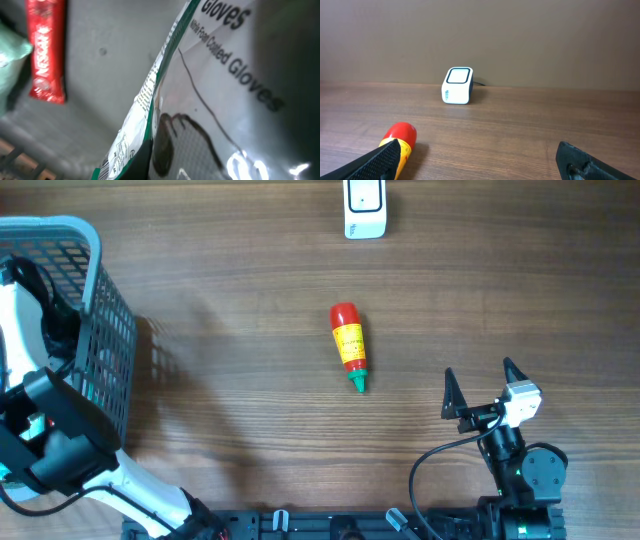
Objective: Scan the item barcode
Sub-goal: 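Move left gripper back into basket and grasp green 3M gloves pack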
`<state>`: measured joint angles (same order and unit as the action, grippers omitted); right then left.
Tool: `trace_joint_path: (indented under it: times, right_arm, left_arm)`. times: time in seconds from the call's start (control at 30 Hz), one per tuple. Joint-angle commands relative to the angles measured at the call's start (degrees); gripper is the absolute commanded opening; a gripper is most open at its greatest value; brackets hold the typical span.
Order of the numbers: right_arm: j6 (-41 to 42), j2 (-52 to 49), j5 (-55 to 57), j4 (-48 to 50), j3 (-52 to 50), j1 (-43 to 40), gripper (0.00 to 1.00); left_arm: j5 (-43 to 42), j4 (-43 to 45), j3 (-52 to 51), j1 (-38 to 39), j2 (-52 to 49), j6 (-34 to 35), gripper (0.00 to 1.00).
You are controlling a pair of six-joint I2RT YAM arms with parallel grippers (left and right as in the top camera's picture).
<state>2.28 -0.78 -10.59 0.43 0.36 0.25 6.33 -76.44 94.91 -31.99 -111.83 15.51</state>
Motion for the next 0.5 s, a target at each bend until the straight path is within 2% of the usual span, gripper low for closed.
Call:
trace_joint_path:
  times: [0.0, 0.1, 0.23, 0.37, 0.47]
  right_arm:
    - [-0.70, 0.50, 0.72, 0.26, -0.07, 0.28, 1.00]
    - [-0.70, 0.50, 0.72, 0.26, -0.07, 0.28, 1.00]
    - [-0.68, 0.50, 0.72, 0.26, -0.07, 0.28, 1.00]
    - [-0.68, 0.50, 0.72, 0.26, -0.07, 0.28, 1.00]
    - [-0.70, 0.50, 0.72, 0.28, -0.07, 0.28, 1.00]
  left_arm:
    - [5.33, -3.17, 8.39, 0.15, 6.62, 3.04, 0.04]
    - [7.02, -5.53, 14.80, 0.15, 12.24, 10.29, 0.04]
    - [6.99, -4.17, 17.18, 0.15, 21.70, 18.69, 0.04]
    - [6.47, -2.49, 17.18, 0.59, 30.58, 25.11, 0.04]
    - [3.34, -0.17, 17.18, 2.47, 36.30, 26.14, 0.04]
